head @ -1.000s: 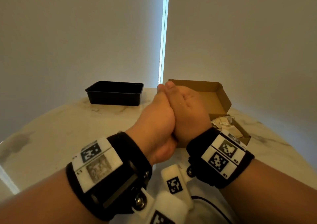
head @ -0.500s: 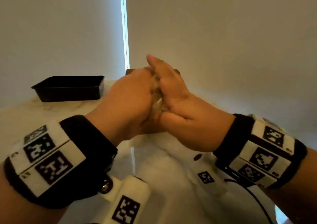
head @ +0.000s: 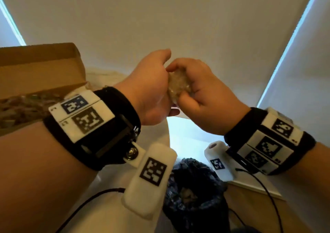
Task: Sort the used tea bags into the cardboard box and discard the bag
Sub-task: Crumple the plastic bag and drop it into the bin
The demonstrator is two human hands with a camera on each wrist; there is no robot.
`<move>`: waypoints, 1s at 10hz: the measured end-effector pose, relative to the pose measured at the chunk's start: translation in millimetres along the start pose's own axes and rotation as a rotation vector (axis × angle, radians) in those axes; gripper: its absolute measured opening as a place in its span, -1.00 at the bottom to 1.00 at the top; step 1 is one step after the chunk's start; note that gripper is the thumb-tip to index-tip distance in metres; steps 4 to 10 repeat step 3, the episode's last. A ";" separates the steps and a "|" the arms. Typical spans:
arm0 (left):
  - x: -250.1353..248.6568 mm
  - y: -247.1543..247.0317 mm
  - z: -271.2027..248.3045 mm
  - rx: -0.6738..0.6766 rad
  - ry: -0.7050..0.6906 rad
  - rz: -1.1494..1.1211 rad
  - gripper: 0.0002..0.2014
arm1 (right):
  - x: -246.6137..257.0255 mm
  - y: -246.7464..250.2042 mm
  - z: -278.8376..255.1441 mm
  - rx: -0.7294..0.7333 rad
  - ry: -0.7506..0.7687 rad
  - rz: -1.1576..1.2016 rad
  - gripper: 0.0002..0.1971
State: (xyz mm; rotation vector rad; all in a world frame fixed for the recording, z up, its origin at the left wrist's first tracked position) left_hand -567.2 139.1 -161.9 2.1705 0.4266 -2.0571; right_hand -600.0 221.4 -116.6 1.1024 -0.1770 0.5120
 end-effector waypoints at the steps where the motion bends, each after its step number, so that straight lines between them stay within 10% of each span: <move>1: 13.9 -9.6 24.8 -0.001 0.045 0.233 -0.39 | -53.0 3.1 -18.8 -0.086 -0.151 0.071 -0.56; 3: 19.3 1.7 40.5 0.039 0.192 0.958 -0.48 | -207.3 -88.4 -105.1 -0.140 -0.691 0.486 -0.54; 10: 19.3 1.7 40.5 0.039 0.192 0.958 -0.48 | -207.3 -88.4 -105.1 -0.140 -0.691 0.486 -0.54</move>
Point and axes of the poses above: each hand's wrist, its own z-axis towards the middle knuckle, its own y-axis out of the back of the hand, x = y × z, the point moved 9 cm from there along z, towards the middle knuckle, and after that the axes turned 14 degrees about x, right-handed, at the moved point
